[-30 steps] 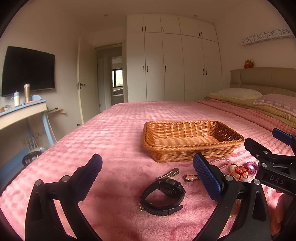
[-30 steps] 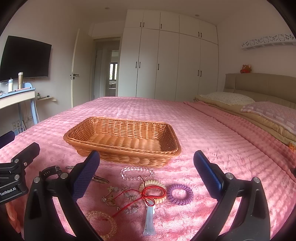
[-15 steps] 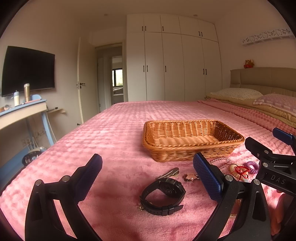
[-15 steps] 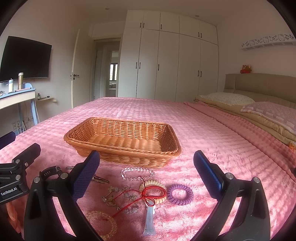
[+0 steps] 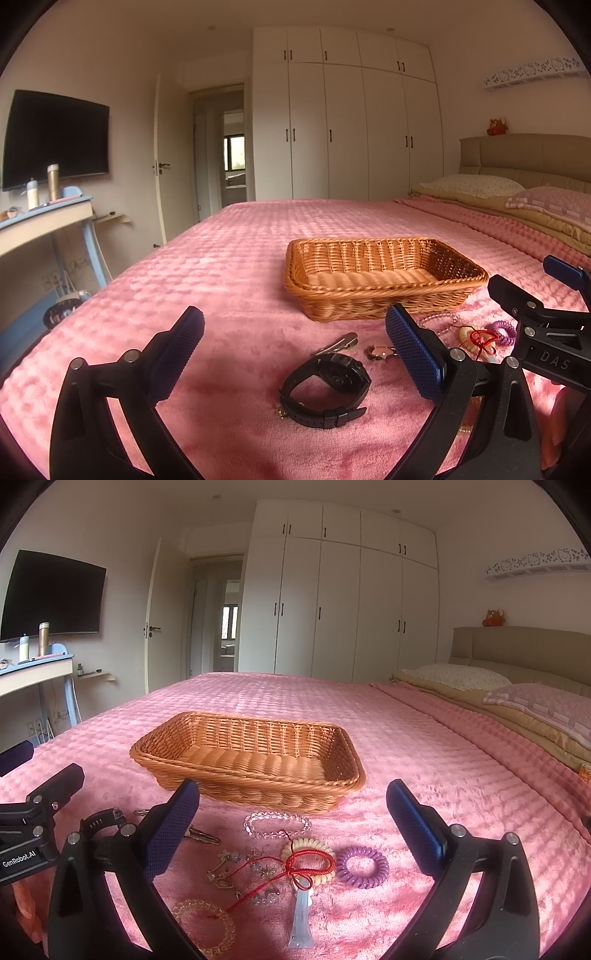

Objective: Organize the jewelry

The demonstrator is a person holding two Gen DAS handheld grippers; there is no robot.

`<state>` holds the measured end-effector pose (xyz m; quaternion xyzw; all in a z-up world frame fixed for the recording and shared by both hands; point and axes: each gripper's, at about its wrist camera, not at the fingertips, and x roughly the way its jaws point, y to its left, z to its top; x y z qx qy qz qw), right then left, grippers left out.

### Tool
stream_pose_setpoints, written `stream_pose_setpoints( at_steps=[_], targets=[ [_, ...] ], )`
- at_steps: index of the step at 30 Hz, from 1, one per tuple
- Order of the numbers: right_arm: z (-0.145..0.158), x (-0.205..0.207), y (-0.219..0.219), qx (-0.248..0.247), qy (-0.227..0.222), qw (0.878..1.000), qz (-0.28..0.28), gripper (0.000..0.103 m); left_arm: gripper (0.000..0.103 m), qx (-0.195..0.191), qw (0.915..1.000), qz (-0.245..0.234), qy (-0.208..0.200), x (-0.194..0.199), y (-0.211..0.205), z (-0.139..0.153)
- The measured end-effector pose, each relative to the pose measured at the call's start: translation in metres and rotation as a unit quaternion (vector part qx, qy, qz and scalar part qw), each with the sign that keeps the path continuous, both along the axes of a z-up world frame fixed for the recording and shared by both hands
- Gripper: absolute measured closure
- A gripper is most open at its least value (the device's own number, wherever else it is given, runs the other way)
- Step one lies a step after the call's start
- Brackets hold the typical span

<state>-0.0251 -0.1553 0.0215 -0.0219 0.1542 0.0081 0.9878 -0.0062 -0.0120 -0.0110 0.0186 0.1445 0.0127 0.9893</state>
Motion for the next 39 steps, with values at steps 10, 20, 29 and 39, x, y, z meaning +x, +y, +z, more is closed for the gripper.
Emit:
stream_pose_setpoints(
  at_steps=[10, 20, 29, 39],
  targets=[
    [-0.002, 0.003, -0.008, 0.025, 0.008, 1.000, 0.000, 0.006, 0.008, -0.045, 0.9989, 0.002, 0.011, 0.003, 0.017, 0.001],
    [-0.011, 0.015, -0.015, -0.010, 0.059, 0.998, -0.012, 0.022, 0.011, -0.158, 0.9813, -0.023, 0.108, 0.005, 0.080, 0.001],
    [-0.022, 0.008, -0.037, 0.044, 0.172, 0.983, 0.048, 0.054, 0.044, -0.195, 0.9490, -0.074, 0.236, 0.022, 0.076, -0.019],
    [-0.035, -0.015, 0.010, 0.028, 0.238, 0.964, 0.116, 0.076, 0.048, -0.242, 0.9237, -0.086, 0.284, 0.024, 0.059, -0.037]
  ],
)
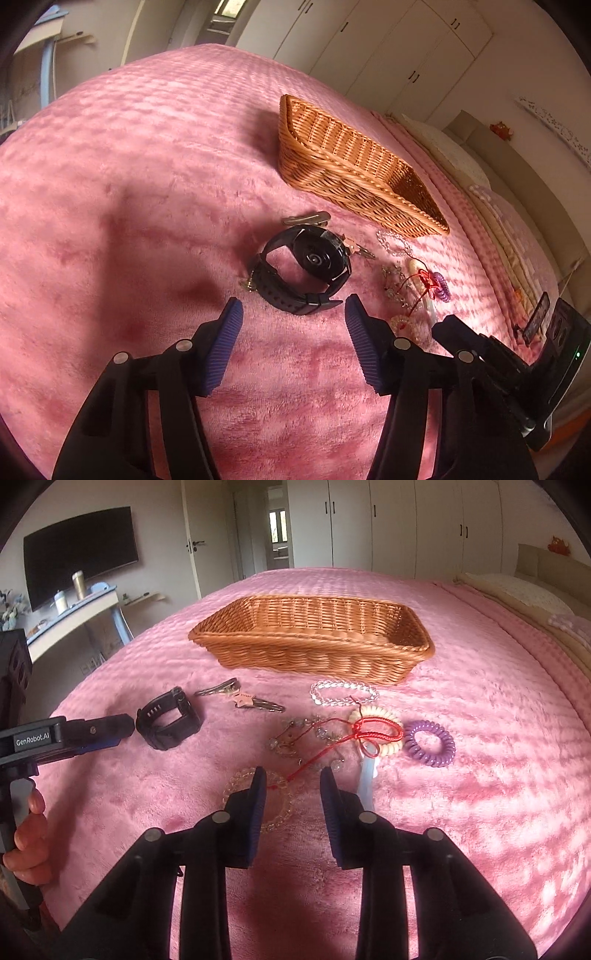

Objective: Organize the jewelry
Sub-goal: 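Grasp the black watch with the left tool while the right tool grasps the clear bead bracelet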

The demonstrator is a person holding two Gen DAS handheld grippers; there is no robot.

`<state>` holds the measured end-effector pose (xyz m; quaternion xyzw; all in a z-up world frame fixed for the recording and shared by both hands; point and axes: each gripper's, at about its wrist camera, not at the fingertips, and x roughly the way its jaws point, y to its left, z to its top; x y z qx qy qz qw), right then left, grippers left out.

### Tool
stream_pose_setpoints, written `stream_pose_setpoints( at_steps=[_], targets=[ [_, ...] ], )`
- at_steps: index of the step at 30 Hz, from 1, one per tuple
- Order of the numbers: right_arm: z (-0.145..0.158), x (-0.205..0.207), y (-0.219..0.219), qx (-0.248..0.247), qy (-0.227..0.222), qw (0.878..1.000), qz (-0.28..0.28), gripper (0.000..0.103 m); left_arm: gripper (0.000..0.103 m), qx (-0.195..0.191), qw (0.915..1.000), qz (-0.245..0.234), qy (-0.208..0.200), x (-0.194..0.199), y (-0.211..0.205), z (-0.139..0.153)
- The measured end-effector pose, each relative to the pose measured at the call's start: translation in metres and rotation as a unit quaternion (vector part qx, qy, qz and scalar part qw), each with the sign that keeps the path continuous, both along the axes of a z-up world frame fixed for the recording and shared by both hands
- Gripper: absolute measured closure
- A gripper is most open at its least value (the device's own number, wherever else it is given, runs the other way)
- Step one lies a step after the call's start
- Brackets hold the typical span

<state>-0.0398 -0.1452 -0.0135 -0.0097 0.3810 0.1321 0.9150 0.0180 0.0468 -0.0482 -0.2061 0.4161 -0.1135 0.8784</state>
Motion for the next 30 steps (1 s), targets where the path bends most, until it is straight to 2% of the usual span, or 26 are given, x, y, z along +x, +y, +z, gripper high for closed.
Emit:
stream_pose_setpoints(
  at_steps=[4, 8, 13, 16, 19, 24, 30],
  targets=[
    [-0.008, 0.008, 0.004, -0.008, 0.021, 1.000, 0.005, 0.076, 0.048, -0.022, 0.9994, 0.013, 0.021, 0.011, -0.001, -0.007],
    [-0.013, 0.016, 0.003, -0.005, 0.038, 0.999, 0.006, 0.076, 0.048, -0.029, 0.9985, 0.029, 0.037, 0.020, -0.004, -0.011],
    [-0.020, 0.025, 0.009, -0.013, 0.053, 0.998, 0.008, 0.083, 0.060, -0.019, 0.9980, 0.044, 0.041, 0.024, -0.008, -0.011],
    [-0.024, 0.030, 0.015, -0.019, 0.065, 0.998, 0.012, 0.093, 0.065, 0.000, 0.9989, 0.030, 0.035, 0.026, -0.010, -0.010],
    [-0.024, 0.029, 0.014, -0.014, 0.061, 0.998, 0.019, 0.094, 0.074, 0.009, 0.9997, 0.000, 0.025, 0.021, -0.007, -0.006],
    [-0.022, 0.026, 0.013, -0.004, 0.061, 0.998, 0.024, 0.095, 0.075, 0.015, 0.9987, -0.044, 0.021, 0.010, -0.005, -0.003],
    [-0.021, 0.020, 0.008, 0.001, 0.068, 0.997, 0.020, 0.095, 0.074, 0.029, 0.9968, -0.069, 0.028, 0.003, -0.007, -0.002]
  ],
)
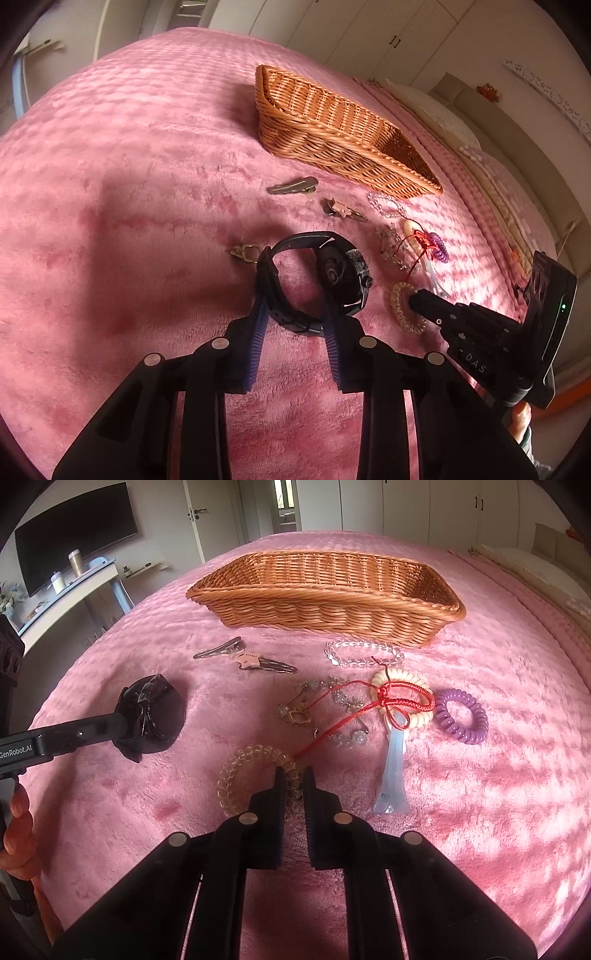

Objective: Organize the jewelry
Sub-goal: 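Grasp the black watch with the left tool while the right tool grasps the clear bead bracelet, then carry the watch and bracelet over the wicker basket and open both tools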

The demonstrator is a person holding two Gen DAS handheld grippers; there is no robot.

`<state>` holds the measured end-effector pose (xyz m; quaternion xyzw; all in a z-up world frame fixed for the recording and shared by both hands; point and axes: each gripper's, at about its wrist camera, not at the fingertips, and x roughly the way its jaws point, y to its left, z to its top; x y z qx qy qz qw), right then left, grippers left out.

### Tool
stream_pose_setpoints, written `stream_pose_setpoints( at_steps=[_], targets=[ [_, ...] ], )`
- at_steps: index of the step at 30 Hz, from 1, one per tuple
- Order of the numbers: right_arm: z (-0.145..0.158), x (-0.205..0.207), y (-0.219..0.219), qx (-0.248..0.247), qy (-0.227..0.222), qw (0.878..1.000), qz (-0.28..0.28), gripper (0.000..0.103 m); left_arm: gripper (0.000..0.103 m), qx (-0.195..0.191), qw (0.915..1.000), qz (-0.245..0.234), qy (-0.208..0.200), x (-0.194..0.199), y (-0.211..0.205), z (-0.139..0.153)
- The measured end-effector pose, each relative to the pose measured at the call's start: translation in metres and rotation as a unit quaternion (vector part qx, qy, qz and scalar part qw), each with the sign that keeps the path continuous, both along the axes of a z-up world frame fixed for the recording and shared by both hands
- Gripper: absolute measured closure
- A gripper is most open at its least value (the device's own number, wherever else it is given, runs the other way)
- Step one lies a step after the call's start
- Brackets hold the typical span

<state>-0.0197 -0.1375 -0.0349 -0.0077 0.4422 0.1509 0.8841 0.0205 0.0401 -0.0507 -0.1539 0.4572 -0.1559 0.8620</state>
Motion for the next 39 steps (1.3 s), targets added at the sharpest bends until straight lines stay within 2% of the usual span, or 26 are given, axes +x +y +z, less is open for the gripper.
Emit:
stream_pose_setpoints(
  at_steps=[6, 11, 13, 14, 15, 19, 22, 24, 25, 27, 29, 30, 31, 32, 33, 34, 35, 36, 39],
  targets=[
    [-0.004, 0.004, 0.011, -0.027, 0.004, 1.000, 0.008, 0.095, 0.073, 0.031, 0.9993, 0.019, -0.005, 0.004, -0.010, -0.003],
    [-0.001, 0.001, 0.010, -0.022, -0.003, 1.000, 0.010, 0.096, 0.080, 0.041, 0.9985, 0.024, -0.028, -0.001, -0.013, 0.000],
    [0.005, -0.003, 0.006, -0.013, -0.012, 1.000, 0.006, 0.096, 0.092, 0.038, 0.9979, 0.025, -0.047, -0.005, -0.013, 0.006],
    [0.009, -0.004, 0.004, -0.006, -0.016, 1.000, 0.003, 0.096, 0.095, 0.024, 0.9980, 0.021, -0.054, -0.007, -0.012, 0.009],
    [0.014, -0.005, 0.001, 0.000, -0.019, 1.000, 0.001, 0.096, 0.095, 0.008, 0.9981, 0.016, -0.060, -0.008, -0.011, 0.014],
    [0.038, -0.007, -0.005, 0.003, -0.045, 0.999, -0.004, 0.096, 0.098, 0.017, 0.9958, 0.011, -0.089, -0.008, -0.021, 0.032],
    [0.051, -0.004, -0.011, 0.004, -0.056, 0.998, -0.010, 0.096, 0.103, -0.008, 0.9952, 0.001, -0.097, -0.006, -0.024, 0.041],
    [0.061, -0.002, -0.015, 0.006, -0.066, 0.998, -0.016, 0.096, 0.103, -0.001, 0.9929, 0.002, -0.119, -0.005, -0.027, 0.054],
    [0.067, 0.000, -0.017, 0.005, -0.071, 0.997, -0.018, 0.096, 0.103, 0.014, 0.9926, 0.005, -0.121, -0.002, -0.029, 0.060],
    [0.075, 0.006, -0.019, 0.002, -0.077, 0.997, -0.016, 0.096, 0.103, 0.016, 0.9939, -0.006, -0.109, 0.003, -0.031, 0.063],
    [0.078, 0.010, -0.021, 0.004, -0.075, 0.997, -0.013, 0.096, 0.103, 0.025, 0.9948, -0.011, -0.098, 0.007, -0.029, 0.057],
    [0.077, 0.010, -0.021, 0.003, -0.074, 0.997, -0.013, 0.096, 0.103, 0.018, 0.9962, -0.014, -0.084, 0.008, -0.025, 0.049],
    [0.074, 0.009, -0.021, 0.002, -0.073, 0.997, -0.013, 0.096, 0.102, 0.002, 0.9970, -0.017, -0.076, 0.006, -0.022, 0.043],
    [0.071, 0.008, -0.021, 0.004, -0.070, 0.997, -0.014, 0.096, 0.093, -0.021, 0.9967, -0.021, -0.075, 0.001, -0.019, 0.038],
    [0.067, 0.008, -0.024, 0.011, -0.067, 0.998, -0.016, 0.096, 0.080, -0.034, 0.9961, -0.026, -0.077, -0.005, -0.019, 0.034],
    [0.063, 0.008, -0.026, 0.017, -0.060, 0.998, -0.019, 0.096, 0.073, -0.031, 0.9956, -0.028, -0.083, -0.010, -0.021, 0.033],
    [0.057, 0.007, -0.028, 0.020, -0.055, 0.998, -0.022, 0.096, 0.061, -0.023, 0.9950, -0.033, -0.091, -0.016, -0.026, 0.032],
    [0.053, 0.007, -0.030, 0.025, -0.050, 0.998, -0.023, 0.096, 0.055, -0.011, 0.9945, -0.037, -0.098, -0.020, -0.034, 0.032],
    [0.045, 0.007, -0.034, 0.026, -0.044, 0.998, -0.028, 0.096, 0.055, 0.044, 0.9917, -0.041, -0.113, -0.024, -0.062, 0.032]
  ],
)
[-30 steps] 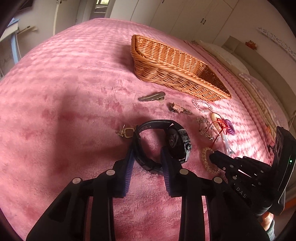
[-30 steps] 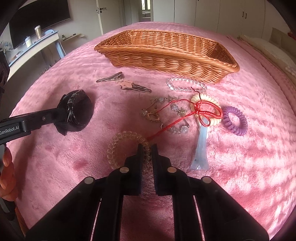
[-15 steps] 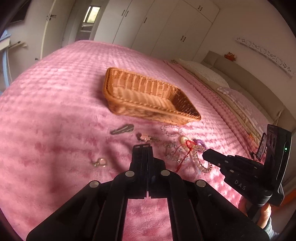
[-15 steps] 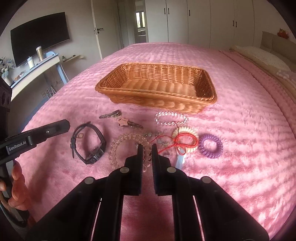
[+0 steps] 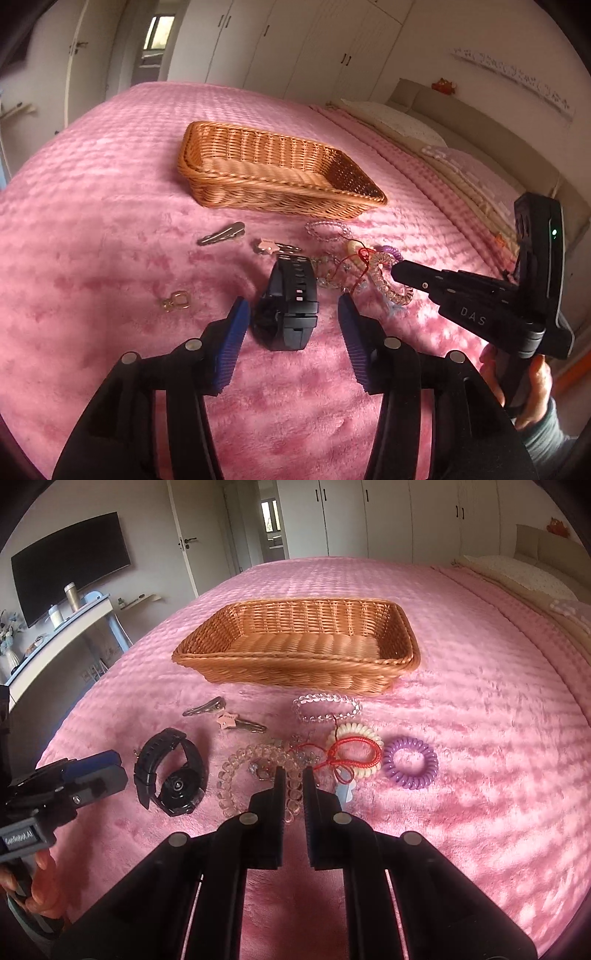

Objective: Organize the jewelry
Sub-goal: 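Carry the watch and bracelet over the wicker basket and open both tools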

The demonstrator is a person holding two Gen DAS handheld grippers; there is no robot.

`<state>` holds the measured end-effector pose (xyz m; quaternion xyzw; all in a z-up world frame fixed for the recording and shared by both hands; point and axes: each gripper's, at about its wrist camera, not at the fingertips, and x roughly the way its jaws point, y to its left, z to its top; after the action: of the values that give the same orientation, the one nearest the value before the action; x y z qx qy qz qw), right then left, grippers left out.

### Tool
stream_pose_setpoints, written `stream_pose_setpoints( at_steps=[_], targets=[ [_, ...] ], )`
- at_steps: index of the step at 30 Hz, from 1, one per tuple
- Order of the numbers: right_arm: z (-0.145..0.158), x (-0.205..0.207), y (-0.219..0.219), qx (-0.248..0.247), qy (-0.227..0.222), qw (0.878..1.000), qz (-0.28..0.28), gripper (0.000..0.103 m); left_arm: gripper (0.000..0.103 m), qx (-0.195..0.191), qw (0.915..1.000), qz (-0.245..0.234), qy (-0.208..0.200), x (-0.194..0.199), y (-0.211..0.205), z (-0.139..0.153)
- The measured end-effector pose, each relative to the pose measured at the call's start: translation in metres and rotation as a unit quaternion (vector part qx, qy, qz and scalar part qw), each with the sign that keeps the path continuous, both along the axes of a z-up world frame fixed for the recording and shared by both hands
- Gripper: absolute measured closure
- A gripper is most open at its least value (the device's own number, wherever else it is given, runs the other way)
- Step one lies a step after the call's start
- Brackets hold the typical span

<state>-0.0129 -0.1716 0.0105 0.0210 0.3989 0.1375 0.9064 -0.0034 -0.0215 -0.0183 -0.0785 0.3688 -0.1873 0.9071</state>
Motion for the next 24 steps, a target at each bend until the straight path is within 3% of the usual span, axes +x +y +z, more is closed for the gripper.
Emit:
stream_pose_setpoints(
  at_steps=[2, 5, 7, 16, 24],
  targets=[
    [-0.003, -0.001, -0.002, 0.001, 0.001, 1.000, -0.003, 0.096, 0.056, 0.041, 0.9990, 0.014, 0.000, 0.004, -0.017, -0.004],
    [-0.003, -0.003, -0.005, 0.001, 0.000, 1.000, -0.004, 0.096, 0.078, 0.092, 0.9949, 0.041, 0.012, 0.014, -0.030, -0.017],
    [-0.002, -0.004, -0.005, 0.000, -0.001, 1.000, -0.003, 0.096, 0.080, 0.099, 0.9936, 0.054, 0.002, 0.016, -0.027, -0.020],
    [0.012, -0.002, -0.003, 0.020, -0.016, 1.000, 0.007, 0.096, 0.081, 0.001, 0.9996, 0.019, -0.023, 0.013, 0.006, 0.006],
    [0.065, 0.041, -0.001, -0.001, -0.069, 0.998, 0.000, 0.096, 0.081, -0.023, 0.9962, -0.017, -0.083, 0.051, -0.010, 0.071]
  ],
)
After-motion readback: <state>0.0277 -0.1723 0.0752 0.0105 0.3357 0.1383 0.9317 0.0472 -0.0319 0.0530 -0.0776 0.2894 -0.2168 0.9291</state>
